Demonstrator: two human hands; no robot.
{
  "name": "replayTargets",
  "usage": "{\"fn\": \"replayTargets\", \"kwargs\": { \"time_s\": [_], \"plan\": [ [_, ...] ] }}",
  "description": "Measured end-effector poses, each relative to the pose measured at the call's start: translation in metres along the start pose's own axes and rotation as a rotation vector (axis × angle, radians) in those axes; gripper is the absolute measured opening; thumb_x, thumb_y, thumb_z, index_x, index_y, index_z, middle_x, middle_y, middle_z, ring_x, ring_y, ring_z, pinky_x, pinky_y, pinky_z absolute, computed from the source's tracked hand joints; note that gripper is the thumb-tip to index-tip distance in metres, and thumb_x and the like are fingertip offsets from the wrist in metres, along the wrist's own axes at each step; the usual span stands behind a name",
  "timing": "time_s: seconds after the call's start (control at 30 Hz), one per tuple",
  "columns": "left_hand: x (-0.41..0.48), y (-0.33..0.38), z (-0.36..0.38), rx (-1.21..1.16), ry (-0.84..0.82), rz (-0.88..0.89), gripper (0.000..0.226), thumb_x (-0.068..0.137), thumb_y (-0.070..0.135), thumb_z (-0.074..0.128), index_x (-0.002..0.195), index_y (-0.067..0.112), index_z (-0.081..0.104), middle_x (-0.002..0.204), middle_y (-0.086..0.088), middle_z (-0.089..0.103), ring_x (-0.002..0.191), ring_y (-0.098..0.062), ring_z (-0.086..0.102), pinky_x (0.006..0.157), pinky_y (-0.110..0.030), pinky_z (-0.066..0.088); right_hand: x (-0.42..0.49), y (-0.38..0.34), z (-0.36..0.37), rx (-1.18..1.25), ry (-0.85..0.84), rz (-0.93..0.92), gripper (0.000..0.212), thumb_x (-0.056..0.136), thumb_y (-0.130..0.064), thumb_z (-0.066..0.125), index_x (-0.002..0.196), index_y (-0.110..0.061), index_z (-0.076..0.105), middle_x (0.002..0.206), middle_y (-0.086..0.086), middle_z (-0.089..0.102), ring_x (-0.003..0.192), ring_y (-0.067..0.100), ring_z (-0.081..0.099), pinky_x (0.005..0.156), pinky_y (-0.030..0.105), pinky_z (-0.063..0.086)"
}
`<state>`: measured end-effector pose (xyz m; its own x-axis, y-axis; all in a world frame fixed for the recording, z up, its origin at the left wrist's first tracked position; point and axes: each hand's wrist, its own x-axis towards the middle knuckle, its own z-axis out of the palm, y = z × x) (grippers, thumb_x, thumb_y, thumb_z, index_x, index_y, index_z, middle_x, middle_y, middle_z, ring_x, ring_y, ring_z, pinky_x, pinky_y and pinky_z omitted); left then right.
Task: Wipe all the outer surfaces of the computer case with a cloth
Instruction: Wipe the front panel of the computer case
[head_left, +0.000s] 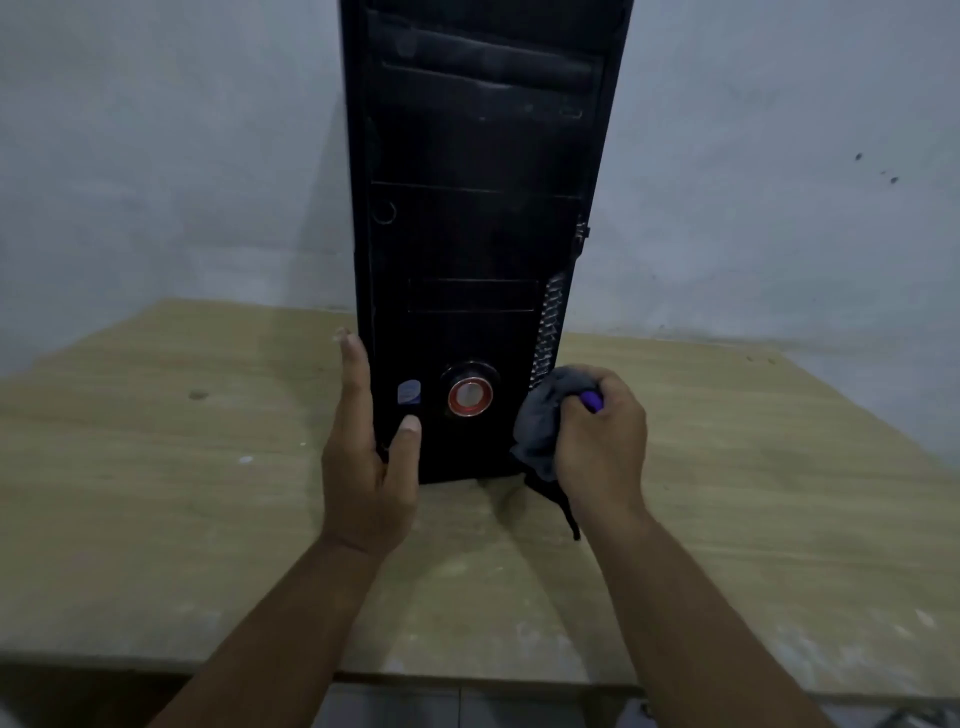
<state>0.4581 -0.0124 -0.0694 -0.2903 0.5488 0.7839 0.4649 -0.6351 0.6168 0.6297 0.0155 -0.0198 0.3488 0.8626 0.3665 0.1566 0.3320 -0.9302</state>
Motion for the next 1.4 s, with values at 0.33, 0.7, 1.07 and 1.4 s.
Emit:
{"fn": "replayTargets", "kwargs": {
  "time_s": [0.33,0.7,1.07,1.4],
  "plan": [
    [0.005,0.009,0.000,0.147,-0.084,0.022,0.084,0.094,0.034,0.045,0.160,0.009,-0.001,0.169,0.001,-0.009,0.156,-0.019,-0.004,0.126,-0.038,0.010,0.017,-0.071,0.016,-0.006,0.098,-0.383,0.029,0.085,0.005,0.053,0.101,-0.014,0.066,0.110,-0.001,0.054,0.096,0.005,0.058,0.088,0.026,0.051],
    [0.052,0.045,-0.011,0.209,-0.152,0.167,0.084,0.094,0.033,0.046,0.159,0.014,-0.003,0.169,0.003,-0.009,0.156,-0.016,-0.004,0.125,-0.025,0.009,0.056,-0.100,0.011,-0.111,0.067,-0.708,0.017,0.087,-0.001,0.054,0.102,-0.008,0.060,0.109,0.004,0.049,0.089,0.007,0.049,0.078,0.009,0.041],
    [0.113,0.074,-0.008,-0.004,-0.018,0.030,0.083,0.090,0.051,0.043,0.160,0.034,0.003,0.163,0.000,0.031,0.144,-0.023,0.041,0.112,-0.050,0.043,0.087,-0.100,0.022,0.347,-0.016,-0.034,0.019,0.105,-0.026,0.041,0.119,-0.025,0.053,0.106,0.001,0.063,0.093,0.018,0.063,0.077,0.036,0.051],
    [0.111,0.085,-0.009,-0.267,0.097,0.045,0.074,0.088,0.038,0.041,0.157,0.015,0.027,0.151,0.018,0.045,0.139,-0.001,0.043,0.113,-0.025,0.040,0.063,-0.107,0.024,0.459,0.022,0.006,0.016,0.105,-0.027,0.044,0.103,-0.027,0.059,0.093,0.000,0.064,0.090,0.024,0.064,0.076,0.042,0.051]
  ]
}}
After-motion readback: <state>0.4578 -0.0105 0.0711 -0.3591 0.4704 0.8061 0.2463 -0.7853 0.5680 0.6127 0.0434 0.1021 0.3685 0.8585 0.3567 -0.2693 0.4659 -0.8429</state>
